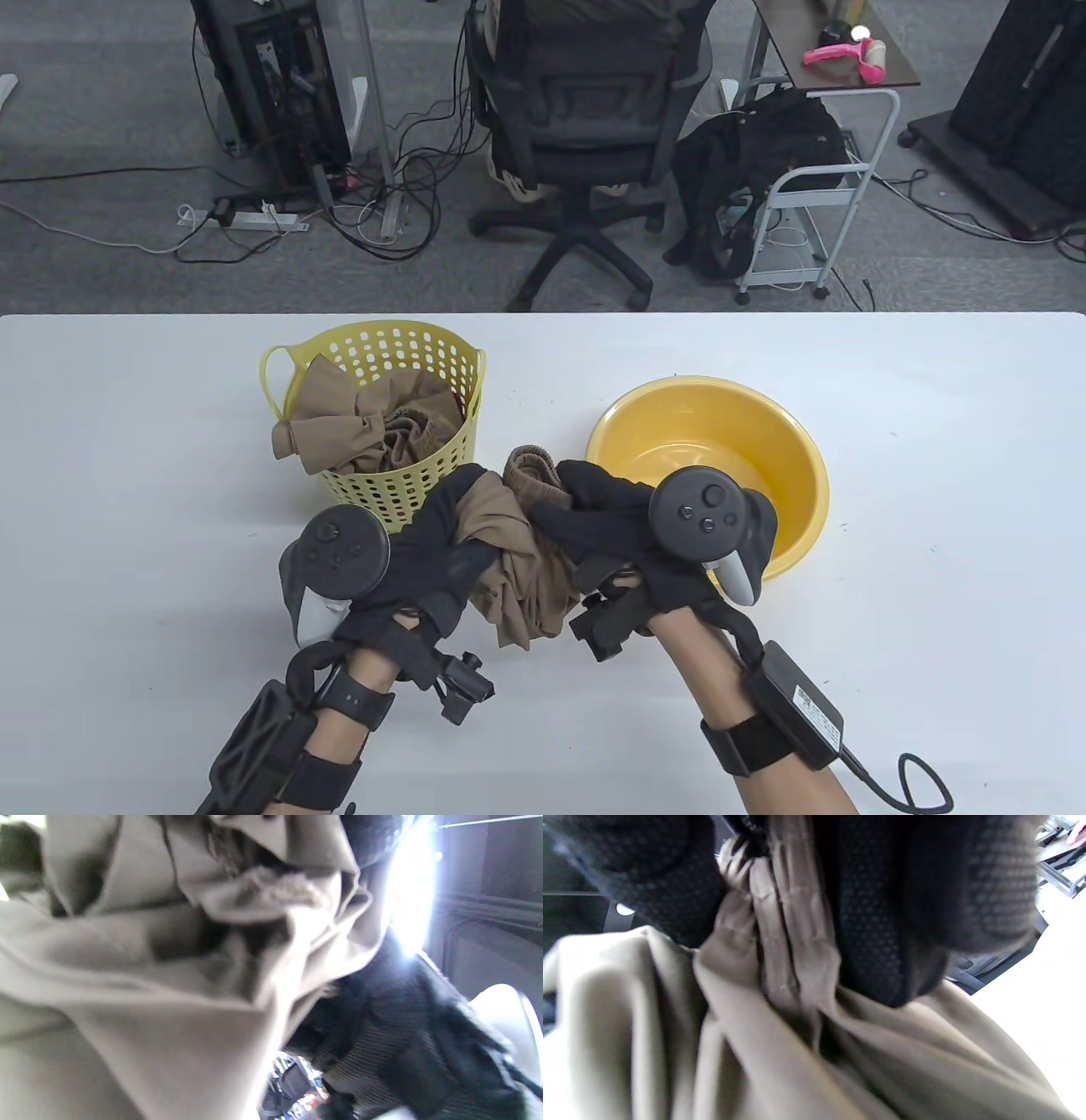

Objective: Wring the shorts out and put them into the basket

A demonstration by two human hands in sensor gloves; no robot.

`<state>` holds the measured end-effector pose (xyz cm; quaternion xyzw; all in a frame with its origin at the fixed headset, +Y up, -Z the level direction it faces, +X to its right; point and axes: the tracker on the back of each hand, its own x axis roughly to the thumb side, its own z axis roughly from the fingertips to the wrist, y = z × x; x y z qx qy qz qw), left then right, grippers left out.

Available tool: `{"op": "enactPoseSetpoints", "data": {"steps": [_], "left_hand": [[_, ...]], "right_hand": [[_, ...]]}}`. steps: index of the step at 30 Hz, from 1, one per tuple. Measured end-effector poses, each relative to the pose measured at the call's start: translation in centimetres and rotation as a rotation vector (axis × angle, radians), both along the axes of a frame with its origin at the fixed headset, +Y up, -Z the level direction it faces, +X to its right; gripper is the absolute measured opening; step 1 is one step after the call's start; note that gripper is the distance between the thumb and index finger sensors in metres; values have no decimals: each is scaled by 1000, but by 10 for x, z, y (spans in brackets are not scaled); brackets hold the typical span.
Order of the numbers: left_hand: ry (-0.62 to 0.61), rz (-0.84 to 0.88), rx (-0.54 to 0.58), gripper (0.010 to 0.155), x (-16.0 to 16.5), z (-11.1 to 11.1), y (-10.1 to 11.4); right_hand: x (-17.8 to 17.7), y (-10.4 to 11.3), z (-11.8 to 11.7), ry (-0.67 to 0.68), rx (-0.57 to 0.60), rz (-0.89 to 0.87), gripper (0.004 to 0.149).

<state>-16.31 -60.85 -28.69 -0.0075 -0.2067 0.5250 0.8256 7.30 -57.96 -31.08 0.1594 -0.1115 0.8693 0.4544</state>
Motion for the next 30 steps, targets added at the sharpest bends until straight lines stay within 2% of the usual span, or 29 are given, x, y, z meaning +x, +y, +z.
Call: {"op": "enactPoseSetpoints", "data": {"steps": [7, 10, 15, 20, 30], "left_hand": [[-134, 79, 7, 80, 2, 0, -6], [-189, 112, 0, 91, 4, 0, -8], [-147, 2, 38, 110, 6, -1, -7], [-88, -93, 80, 121, 6, -1, -8], [40, -166, 158, 117, 3, 2, -6]], "right_hand": [[-2, -3, -1, -17, -11, -32, 62], [-3, -4, -2, -16, -15, -28, 62], [-6, -9, -2, 35, -46, -60, 62], [-12, -10, -1, 127, -83, -55, 62], [-28, -7, 5, 248, -92, -48, 58]]}}
